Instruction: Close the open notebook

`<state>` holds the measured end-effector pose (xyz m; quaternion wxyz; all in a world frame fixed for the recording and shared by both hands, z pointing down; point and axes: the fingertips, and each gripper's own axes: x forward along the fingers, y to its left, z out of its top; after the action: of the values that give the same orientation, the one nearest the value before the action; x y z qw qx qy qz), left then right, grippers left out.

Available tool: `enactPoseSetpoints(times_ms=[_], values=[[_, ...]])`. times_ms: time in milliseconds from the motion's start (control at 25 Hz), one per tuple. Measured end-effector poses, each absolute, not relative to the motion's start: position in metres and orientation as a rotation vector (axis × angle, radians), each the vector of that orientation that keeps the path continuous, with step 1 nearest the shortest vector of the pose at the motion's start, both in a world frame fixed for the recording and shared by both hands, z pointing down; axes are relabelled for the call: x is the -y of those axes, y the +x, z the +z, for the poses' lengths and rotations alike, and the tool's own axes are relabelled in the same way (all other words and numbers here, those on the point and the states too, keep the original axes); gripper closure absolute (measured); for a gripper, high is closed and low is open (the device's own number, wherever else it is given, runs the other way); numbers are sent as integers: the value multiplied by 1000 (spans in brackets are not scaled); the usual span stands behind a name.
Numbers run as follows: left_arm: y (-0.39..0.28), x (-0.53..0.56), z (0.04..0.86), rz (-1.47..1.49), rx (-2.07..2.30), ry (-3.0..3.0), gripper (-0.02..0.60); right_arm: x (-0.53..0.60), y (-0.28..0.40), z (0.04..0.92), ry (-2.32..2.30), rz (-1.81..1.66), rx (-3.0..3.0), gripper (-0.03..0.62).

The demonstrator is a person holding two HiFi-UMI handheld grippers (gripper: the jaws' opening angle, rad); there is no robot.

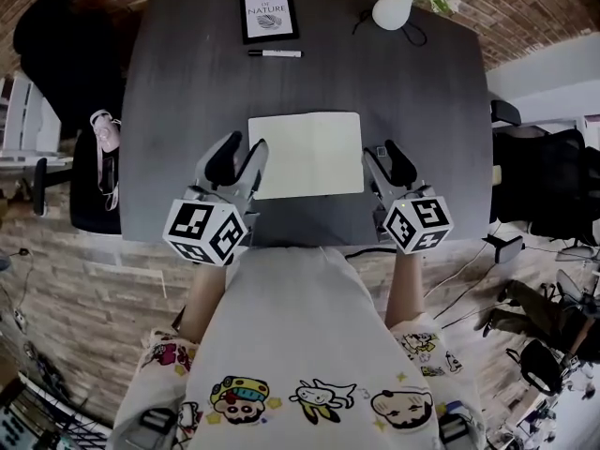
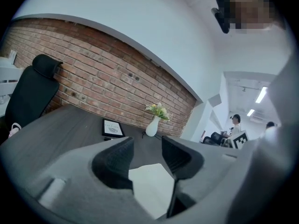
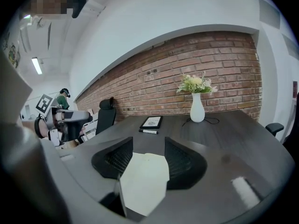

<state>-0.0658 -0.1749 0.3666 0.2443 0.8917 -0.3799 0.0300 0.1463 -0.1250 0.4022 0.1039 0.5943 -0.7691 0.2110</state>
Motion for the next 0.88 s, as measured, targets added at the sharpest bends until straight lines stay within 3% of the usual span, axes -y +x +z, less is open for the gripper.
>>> enactPoseSetpoints(times_ms=[880], values=[[-27, 116, 492, 98, 931, 1961, 399, 134, 162, 550, 1505, 937, 2091, 385]])
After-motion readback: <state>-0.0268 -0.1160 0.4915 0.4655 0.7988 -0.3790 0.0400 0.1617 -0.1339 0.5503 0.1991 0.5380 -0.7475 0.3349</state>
